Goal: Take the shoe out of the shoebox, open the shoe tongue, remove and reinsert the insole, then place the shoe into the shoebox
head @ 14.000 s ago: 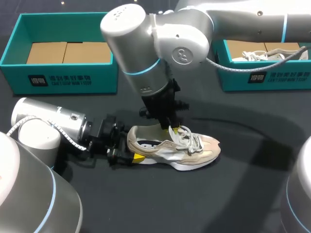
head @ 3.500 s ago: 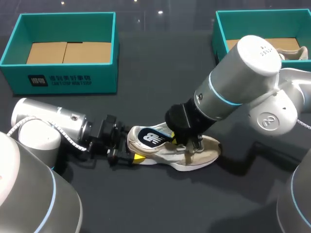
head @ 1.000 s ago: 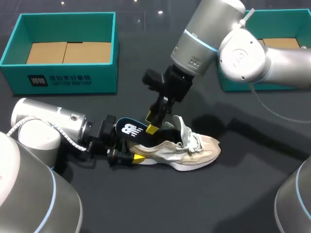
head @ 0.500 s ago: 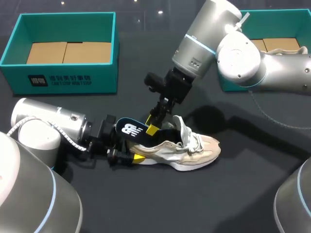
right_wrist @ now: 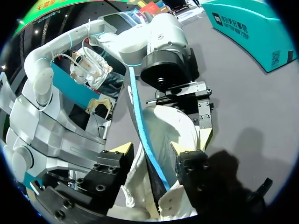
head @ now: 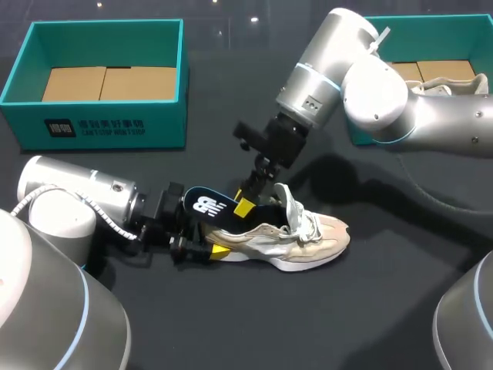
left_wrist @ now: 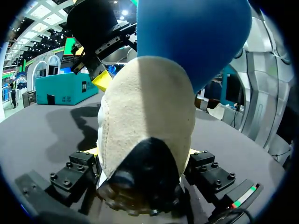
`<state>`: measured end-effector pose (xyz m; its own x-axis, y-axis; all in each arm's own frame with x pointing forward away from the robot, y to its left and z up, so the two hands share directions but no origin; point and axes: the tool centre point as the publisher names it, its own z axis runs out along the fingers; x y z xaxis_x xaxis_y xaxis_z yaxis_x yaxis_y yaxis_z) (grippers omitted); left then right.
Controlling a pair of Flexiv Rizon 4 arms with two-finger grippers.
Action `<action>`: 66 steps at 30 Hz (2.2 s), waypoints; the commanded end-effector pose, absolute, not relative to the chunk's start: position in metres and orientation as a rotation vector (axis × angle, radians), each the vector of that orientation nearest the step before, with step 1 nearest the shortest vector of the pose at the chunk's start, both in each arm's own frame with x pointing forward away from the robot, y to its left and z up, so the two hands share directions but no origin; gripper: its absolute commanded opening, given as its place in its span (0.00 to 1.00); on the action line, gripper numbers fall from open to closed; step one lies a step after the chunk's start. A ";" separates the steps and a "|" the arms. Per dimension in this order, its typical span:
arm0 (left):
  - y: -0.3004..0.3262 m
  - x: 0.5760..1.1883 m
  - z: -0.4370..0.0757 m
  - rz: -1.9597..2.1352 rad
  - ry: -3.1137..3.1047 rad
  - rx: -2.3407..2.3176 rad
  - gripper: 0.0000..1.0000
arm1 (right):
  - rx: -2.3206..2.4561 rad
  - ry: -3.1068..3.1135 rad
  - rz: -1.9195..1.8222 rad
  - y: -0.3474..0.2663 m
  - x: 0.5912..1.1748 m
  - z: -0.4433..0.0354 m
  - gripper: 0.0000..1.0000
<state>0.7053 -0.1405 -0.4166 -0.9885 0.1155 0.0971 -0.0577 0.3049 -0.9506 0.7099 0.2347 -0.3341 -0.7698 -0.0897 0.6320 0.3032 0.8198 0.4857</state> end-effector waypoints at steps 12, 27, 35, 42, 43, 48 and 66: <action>-0.140 0.705 -0.417 1.769 -2.416 -0.054 0.00 | -0.050 -2.297 -0.854 0.243 0.704 -0.337 0.44; -0.140 0.705 -0.417 1.769 -2.416 -0.054 0.00 | 0.002 -2.292 -0.822 0.265 0.694 -0.325 0.37; -0.140 0.705 -0.417 1.769 -2.416 -0.054 0.00 | -0.043 -2.262 -0.856 0.261 0.687 -0.335 0.26; -0.140 0.705 -0.417 1.769 -2.416 -0.054 0.00 | -0.050 -2.272 -0.852 0.260 0.686 -0.333 0.00; -0.140 0.705 -0.417 1.769 -2.416 -0.054 0.00 | -0.048 -2.277 -0.847 0.261 0.687 -0.331 0.00; -0.140 0.705 -0.417 1.769 -2.416 -0.054 0.00 | -0.020 -2.313 -0.819 0.263 0.692 -0.319 0.00; -0.140 0.705 -0.417 1.769 -2.416 -0.054 0.00 | 0.153 -2.402 -0.894 0.281 0.700 -0.288 0.00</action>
<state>0.7056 -0.1402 -0.4167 -0.9886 0.1151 0.0970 -0.0577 0.3049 -0.9506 0.7002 0.2809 -0.2877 -0.8322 -0.2929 0.4708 0.0860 0.7707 0.6314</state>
